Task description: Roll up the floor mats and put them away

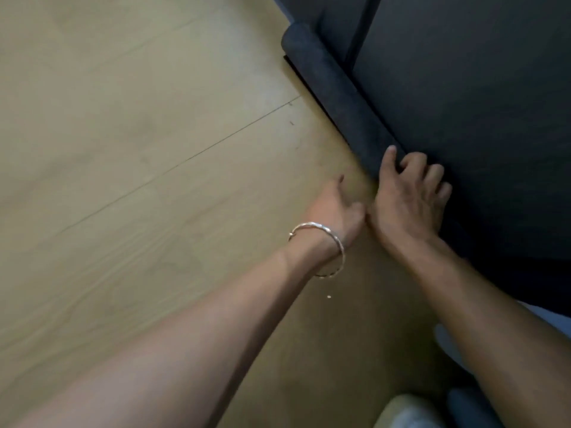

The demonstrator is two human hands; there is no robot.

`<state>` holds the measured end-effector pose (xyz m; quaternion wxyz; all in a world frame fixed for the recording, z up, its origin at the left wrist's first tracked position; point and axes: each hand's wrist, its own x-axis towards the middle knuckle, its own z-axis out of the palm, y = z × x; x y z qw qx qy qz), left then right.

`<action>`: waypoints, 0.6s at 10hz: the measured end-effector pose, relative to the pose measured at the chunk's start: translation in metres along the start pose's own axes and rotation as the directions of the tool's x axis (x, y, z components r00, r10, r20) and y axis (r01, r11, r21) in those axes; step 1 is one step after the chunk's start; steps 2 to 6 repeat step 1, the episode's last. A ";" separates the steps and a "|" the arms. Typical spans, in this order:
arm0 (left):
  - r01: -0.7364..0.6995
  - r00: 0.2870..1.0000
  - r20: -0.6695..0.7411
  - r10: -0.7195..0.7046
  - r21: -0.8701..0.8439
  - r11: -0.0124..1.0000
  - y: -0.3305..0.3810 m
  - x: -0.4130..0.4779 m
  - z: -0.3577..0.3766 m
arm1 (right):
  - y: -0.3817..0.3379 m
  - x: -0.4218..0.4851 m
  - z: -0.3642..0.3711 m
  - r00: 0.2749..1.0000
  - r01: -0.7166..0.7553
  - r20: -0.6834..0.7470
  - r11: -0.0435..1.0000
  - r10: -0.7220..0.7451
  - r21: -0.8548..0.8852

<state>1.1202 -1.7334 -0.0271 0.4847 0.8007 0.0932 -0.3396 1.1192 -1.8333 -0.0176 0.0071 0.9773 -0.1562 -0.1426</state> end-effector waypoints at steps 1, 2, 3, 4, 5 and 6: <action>0.065 0.998 0.017 -0.065 0.024 0.998 -0.046 -0.057 -0.013 | -0.033 -0.029 -0.011 0.999 -0.021 0.048 0.975 0.011 0.219; 0.065 0.998 0.017 -0.065 0.024 0.998 -0.046 -0.057 -0.013 | -0.033 -0.029 -0.011 0.999 -0.021 0.048 0.975 0.011 0.219; 0.065 0.998 0.017 -0.065 0.024 0.998 -0.046 -0.057 -0.013 | -0.033 -0.029 -0.011 0.999 -0.021 0.048 0.975 0.011 0.219; 0.065 0.998 0.017 -0.065 0.024 0.998 -0.046 -0.057 -0.013 | -0.033 -0.029 -0.011 0.999 -0.021 0.048 0.975 0.011 0.219; 0.065 0.998 0.017 -0.065 0.024 0.998 -0.046 -0.057 -0.013 | -0.033 -0.029 -0.011 0.999 -0.021 0.048 0.975 0.011 0.219; 0.065 0.998 0.017 -0.065 0.024 0.998 -0.046 -0.057 -0.013 | -0.033 -0.029 -0.011 0.999 -0.021 0.048 0.975 0.011 0.219</action>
